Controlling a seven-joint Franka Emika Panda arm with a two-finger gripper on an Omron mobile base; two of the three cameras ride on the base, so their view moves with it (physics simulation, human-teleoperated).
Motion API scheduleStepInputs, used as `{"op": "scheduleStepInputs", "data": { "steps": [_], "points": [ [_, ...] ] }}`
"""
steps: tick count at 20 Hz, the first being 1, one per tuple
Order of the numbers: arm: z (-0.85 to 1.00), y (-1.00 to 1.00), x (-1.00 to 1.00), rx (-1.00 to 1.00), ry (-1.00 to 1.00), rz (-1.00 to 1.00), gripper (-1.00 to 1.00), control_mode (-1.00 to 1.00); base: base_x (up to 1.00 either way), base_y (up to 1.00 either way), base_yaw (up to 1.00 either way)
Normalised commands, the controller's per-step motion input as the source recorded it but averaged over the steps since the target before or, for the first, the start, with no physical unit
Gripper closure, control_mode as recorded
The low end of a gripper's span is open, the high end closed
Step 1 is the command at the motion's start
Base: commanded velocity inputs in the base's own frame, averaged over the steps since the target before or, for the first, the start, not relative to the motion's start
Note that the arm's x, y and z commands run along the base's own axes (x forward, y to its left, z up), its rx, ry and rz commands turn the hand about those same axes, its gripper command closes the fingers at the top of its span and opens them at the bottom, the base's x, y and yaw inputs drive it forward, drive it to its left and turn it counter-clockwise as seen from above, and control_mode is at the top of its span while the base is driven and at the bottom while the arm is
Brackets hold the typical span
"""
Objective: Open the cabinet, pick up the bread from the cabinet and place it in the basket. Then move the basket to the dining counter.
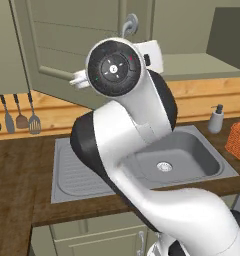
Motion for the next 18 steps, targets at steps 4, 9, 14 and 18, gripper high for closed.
{"op": "scheduleStepInputs", "data": {
  "steps": [4,9,14,18],
  "points": [
    [0.05,-0.01,-0.94,0.03,0.0,-0.16,-1.0,-1.0,0.0,0.0,0.0],
    [0.06,-0.5,-1.0,0.24,-0.07,-0.13,-1.0,-1.0,0.0,0.0,0.0],
    [-0.2,-1.0,-0.2,0.51,-0.03,0.18,-1.0,-1.0,0.0,0.0,0.0],
    [-0.26,-1.0,0.0,0.6,-0.12,0.25,-1.0,-1.0,0.0,0.0,0.0]
  ]
}}
